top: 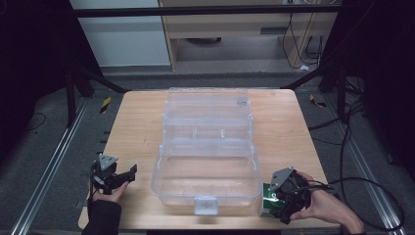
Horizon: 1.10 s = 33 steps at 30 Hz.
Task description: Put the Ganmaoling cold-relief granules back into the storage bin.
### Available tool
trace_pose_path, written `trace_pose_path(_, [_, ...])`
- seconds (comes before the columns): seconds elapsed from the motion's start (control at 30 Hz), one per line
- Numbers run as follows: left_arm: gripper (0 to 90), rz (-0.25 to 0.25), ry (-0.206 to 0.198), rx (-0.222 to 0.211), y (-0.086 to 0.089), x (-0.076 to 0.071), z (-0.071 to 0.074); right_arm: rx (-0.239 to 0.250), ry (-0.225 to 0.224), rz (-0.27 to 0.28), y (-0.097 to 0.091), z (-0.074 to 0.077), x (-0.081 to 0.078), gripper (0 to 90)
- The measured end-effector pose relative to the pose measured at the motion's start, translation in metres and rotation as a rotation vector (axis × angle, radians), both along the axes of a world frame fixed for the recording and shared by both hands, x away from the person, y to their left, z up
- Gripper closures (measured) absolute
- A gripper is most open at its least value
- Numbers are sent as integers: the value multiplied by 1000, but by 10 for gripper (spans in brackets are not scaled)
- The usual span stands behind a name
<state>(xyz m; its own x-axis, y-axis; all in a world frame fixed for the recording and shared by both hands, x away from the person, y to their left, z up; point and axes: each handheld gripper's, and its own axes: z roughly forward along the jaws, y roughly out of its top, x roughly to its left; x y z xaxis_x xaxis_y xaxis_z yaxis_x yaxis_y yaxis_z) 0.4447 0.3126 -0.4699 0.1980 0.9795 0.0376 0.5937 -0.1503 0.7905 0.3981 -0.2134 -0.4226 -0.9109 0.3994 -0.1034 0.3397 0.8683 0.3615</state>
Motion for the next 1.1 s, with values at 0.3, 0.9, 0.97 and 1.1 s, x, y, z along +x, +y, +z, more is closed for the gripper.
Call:
trace_pose_path(0.3, [177,0,1,3,0,0,0,-45,27,37,6,-11,5,35])
trace_pose_path(0.9, [183,2,2,6,0,0,0,-93,60,82,8,-17,10,108])
trace_pose_path(0.97, [184,1,1,7,0,0,0,-88,67,82,7,-16,10,130])
trace_pose_path(1.1, [184,1,1,8,-1,1,0,-81,72,79,6,-14,9,150])
